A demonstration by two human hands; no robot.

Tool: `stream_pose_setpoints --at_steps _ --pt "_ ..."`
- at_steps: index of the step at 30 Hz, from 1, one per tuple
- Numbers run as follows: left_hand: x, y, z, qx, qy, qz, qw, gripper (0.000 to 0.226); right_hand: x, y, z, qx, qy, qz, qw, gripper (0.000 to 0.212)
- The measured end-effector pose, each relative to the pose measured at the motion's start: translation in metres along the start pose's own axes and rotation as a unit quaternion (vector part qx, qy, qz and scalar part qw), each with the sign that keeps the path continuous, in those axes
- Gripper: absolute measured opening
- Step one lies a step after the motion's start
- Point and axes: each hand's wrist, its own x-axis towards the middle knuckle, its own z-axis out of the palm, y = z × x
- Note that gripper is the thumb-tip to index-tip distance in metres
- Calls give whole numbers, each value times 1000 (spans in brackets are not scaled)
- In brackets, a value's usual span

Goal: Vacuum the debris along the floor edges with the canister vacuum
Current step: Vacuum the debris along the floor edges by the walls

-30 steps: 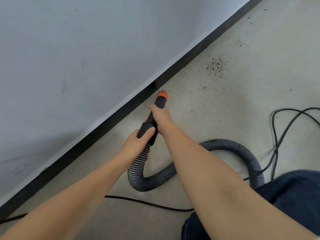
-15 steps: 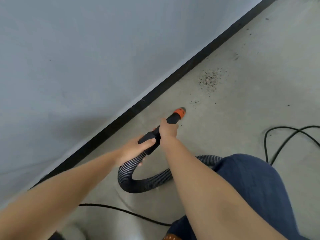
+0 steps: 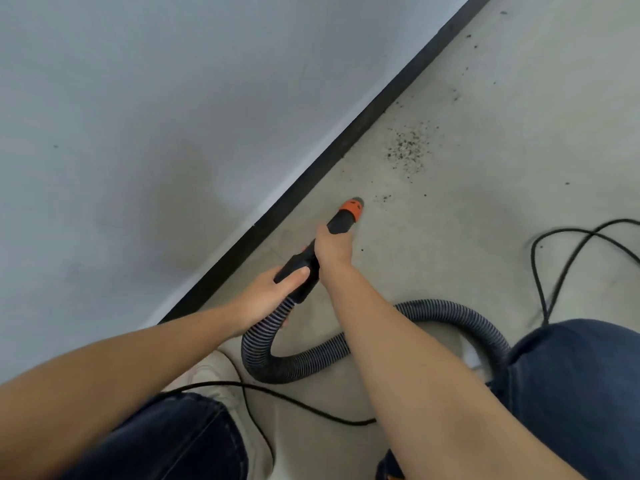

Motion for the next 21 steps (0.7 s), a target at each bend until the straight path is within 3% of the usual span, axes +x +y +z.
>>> stream_pose_setpoints --at_steps 4,7,11,21 --pt "-2 -2 -8 40 -76 -7 996 35 10 31 -1 70 63 13 995 51" --pt "-14 -21 -25 26 -99 -15 995 63 -26 36 2 85 62 26 994 42" --pt "-28 -37 -58 40 -79 -34 995 101 -40 48 19 75 39 49 995 51" --pt "-21 -18 -61 65 -112 -34 991 104 -42 41 12 113 36 75 990 48"
